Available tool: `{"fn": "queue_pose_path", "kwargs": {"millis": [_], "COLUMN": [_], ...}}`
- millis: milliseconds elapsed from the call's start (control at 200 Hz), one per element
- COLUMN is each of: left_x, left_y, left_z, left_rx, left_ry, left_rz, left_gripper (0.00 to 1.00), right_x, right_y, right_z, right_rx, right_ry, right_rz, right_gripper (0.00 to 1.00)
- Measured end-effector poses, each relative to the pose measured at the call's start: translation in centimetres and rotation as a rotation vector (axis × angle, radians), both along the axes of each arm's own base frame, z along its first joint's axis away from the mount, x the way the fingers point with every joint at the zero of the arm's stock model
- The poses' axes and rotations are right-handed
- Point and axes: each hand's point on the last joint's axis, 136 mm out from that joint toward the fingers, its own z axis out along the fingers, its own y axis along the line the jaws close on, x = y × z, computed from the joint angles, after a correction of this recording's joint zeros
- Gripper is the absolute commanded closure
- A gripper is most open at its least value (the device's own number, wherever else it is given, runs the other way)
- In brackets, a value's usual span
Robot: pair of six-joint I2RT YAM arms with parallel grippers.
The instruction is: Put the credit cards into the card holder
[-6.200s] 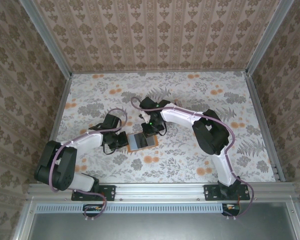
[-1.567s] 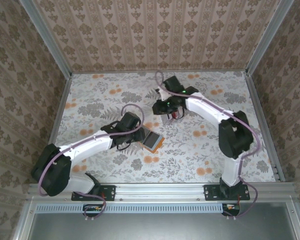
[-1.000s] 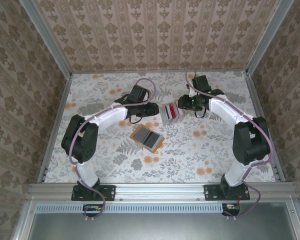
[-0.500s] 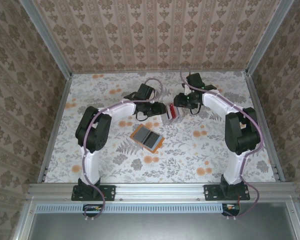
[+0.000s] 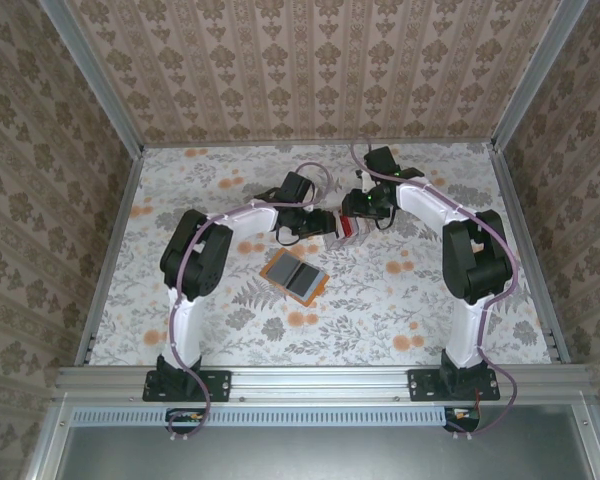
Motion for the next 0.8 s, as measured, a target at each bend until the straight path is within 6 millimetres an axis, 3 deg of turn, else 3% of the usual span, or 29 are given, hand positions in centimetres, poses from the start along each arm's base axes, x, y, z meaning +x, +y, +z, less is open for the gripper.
{"fn": "queue_pose_path", "kwargs": {"millis": [310, 595, 800], "left_x": [0.1, 0.2, 0.2], "left_y": [-0.1, -0.2, -0.1], "left_z": [-0.2, -0.1, -0.2], "left_rx": [-0.006, -0.014, -0.013], "left_ry": [-0.007, -0.004, -0.003], "left_rz": [0.001, 0.011, 0.011], "left_gripper": [0.52, 0.52, 0.52], "right_x": [-0.3, -0.3, -0.2], "right_y": [0.0, -0.2, -0.4], "right_z": [-0.1, 1.1, 1.4], "right_rx": [-0.019, -0.023, -0.035], "right_ry": [0.001, -0.024, -0.036], "right_rz": [0.010, 0.012, 0.008], "right_gripper": [0.53, 0.59, 0.72]}}
